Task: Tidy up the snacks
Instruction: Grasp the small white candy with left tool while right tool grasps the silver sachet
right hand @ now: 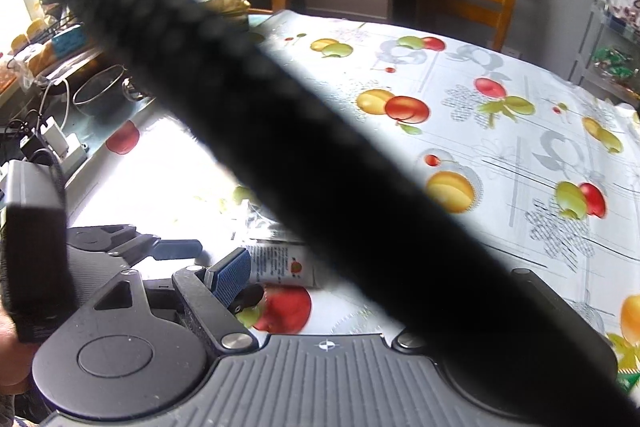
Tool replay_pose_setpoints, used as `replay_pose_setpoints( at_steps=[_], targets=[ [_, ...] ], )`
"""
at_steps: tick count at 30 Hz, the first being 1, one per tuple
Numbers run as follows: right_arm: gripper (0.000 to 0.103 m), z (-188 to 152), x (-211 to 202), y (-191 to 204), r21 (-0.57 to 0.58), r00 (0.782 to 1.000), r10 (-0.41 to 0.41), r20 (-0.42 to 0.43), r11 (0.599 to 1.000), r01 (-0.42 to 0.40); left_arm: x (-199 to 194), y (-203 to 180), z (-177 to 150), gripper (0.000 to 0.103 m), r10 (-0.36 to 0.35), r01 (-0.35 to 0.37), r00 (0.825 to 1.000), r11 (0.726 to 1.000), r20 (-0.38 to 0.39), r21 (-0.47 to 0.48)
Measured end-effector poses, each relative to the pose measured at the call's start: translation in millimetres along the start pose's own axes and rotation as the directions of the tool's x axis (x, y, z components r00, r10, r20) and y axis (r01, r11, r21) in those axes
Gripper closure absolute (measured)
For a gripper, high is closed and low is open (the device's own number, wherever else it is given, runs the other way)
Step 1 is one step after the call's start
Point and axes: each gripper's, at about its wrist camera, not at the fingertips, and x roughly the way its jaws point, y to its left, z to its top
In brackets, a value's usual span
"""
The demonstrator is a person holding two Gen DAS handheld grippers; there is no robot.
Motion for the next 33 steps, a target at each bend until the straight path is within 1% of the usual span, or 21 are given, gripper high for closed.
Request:
replay_pose_setpoints(
  at_steps=[3, 7, 12, 16, 18, 19, 23, 33],
  targets=[
    [0.021, 3, 11, 4, -0.002, 1.000, 0.017, -0.009, 1.000, -0.017, -4, 6, -2, 0.032, -0.015, 0.015, 1.000, 1.000, -0.009, 0.010],
    [0.021, 5, 24, 10, -0.002, 0.999, 0.036, -0.022, 0.999, -0.036, -9, 6, -7, 0.046, -0.053, 0.054, 0.999, 0.996, -0.011, 0.068],
    [0.021, 6, 40, 14, -0.004, 0.998, 0.040, -0.039, 0.999, -0.040, -12, -1, -11, 0.052, -0.110, 0.110, 0.994, 0.982, -0.010, 0.151],
    [0.020, 7, 53, 12, 0.006, 0.998, 0.034, -0.062, 0.999, -0.033, -12, -5, -13, 0.060, -0.117, 0.119, 0.993, 0.975, -0.018, 0.187],
    [0.017, 7, 59, 13, 0.005, 0.997, 0.027, -0.069, 1.000, -0.027, -13, -4, -14, 0.063, -0.118, 0.119, 0.993, 0.973, -0.017, 0.198],
    [0.017, 7, 62, 13, 0.009, 0.997, 0.029, -0.073, 1.000, -0.028, -13, -4, -14, 0.070, -0.113, 0.115, 0.993, 0.972, -0.018, 0.205],
    [0.011, 7, 73, 14, 0.023, 0.995, 0.039, -0.087, 0.999, -0.037, -14, 1, -15, 0.074, -0.125, 0.127, 0.992, 0.969, -0.020, 0.211],
    [0.011, 12, 86, 29, 0.001, 0.994, 0.043, -0.103, 0.999, -0.043, -19, 14, -15, 0.076, -0.122, 0.123, 0.992, 0.972, -0.019, 0.198]
  ],
)
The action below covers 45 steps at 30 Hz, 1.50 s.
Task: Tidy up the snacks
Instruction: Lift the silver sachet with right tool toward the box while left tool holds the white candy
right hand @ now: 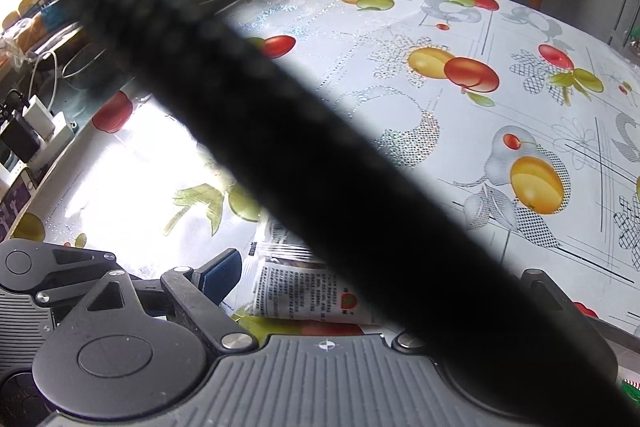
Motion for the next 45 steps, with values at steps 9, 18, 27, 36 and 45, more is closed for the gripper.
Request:
replay_pose_setpoints(
  at_steps=[9, 18, 27, 36, 45],
  targets=[
    [0.011, 2, 10, 14, -0.036, 1.000, -0.014, 0.001, 0.999, 0.014, -10, 11, -3, 0.077, 0.012, -0.012, 1.000, 1.000, 0.007, -0.020],
    [0.015, 3, 16, 26, -0.078, 0.999, -0.036, 0.004, 0.996, 0.036, -22, 24, -8, 0.077, 0.035, -0.034, 0.999, 0.998, 0.016, -0.044],
    [0.021, 3, 22, 31, -0.084, 0.999, -0.037, 0.002, 0.996, 0.037, -29, 33, -14, 0.077, 0.053, -0.052, 0.998, 0.996, 0.020, -0.070],
    [0.033, 5, 15, 27, -0.058, 1.000, -0.023, 0.019, 0.998, 0.024, -33, 35, -11, 0.077, 0.066, -0.063, 0.997, 0.995, 0.033, -0.078],
    [0.054, 7, 4, 20, -0.025, 0.999, 0.000, 0.040, 1.000, 0.001, -35, 33, -9, 0.077, 0.073, -0.069, 0.996, 0.995, 0.044, -0.071]
  ],
)
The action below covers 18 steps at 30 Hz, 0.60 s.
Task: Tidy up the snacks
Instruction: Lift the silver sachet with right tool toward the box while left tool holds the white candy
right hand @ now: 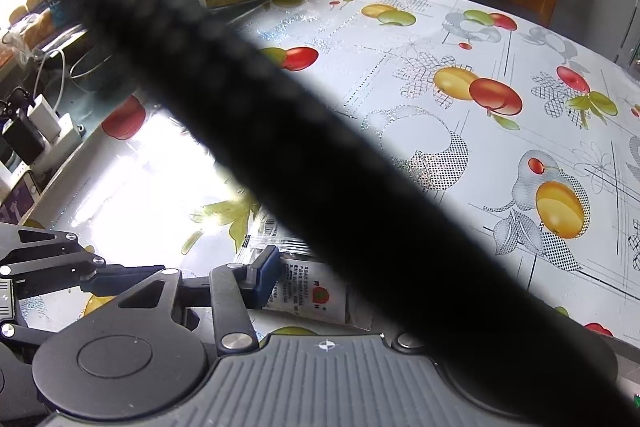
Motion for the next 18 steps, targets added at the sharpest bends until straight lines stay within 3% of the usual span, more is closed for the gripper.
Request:
replay_pose_setpoints(
  at_steps=[18],
  targets=[
    [0.074, 0, -20, -4, 0.017, 0.999, -0.004, 0.046, 1.000, 0.003, -7, -1, 5, 0.077, 0.017, -0.017, 1.000, 1.000, 0.026, 0.002]
  ],
)
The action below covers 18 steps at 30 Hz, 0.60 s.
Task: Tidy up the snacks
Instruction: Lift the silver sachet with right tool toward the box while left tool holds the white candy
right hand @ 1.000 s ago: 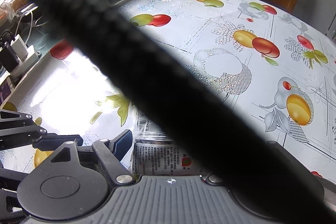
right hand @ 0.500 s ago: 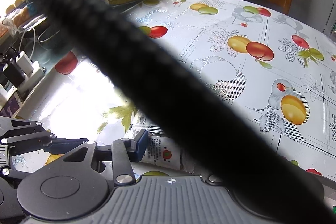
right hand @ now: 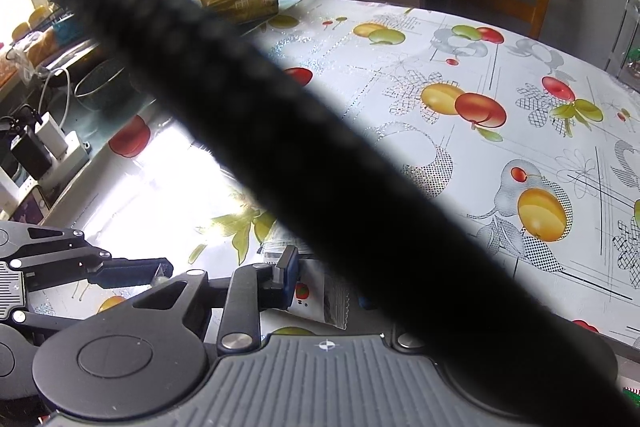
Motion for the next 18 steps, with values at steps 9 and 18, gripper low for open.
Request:
replay_pose_setpoints(
  at_steps=[9, 18],
  targets=[
    [0.079, 2, -15, 4, 0.005, 0.999, 0.020, 0.040, 1.000, -0.020, -2, 0, 0, 0.077, 0.011, -0.011, 1.000, 1.000, 0.006, -0.001],
    [0.083, 0, -31, 2, 0.020, 0.998, 0.012, 0.068, 1.000, -0.013, -5, -2, 3, 0.077, 0.014, -0.014, 1.000, 1.000, 0.015, 0.000]
  ],
)
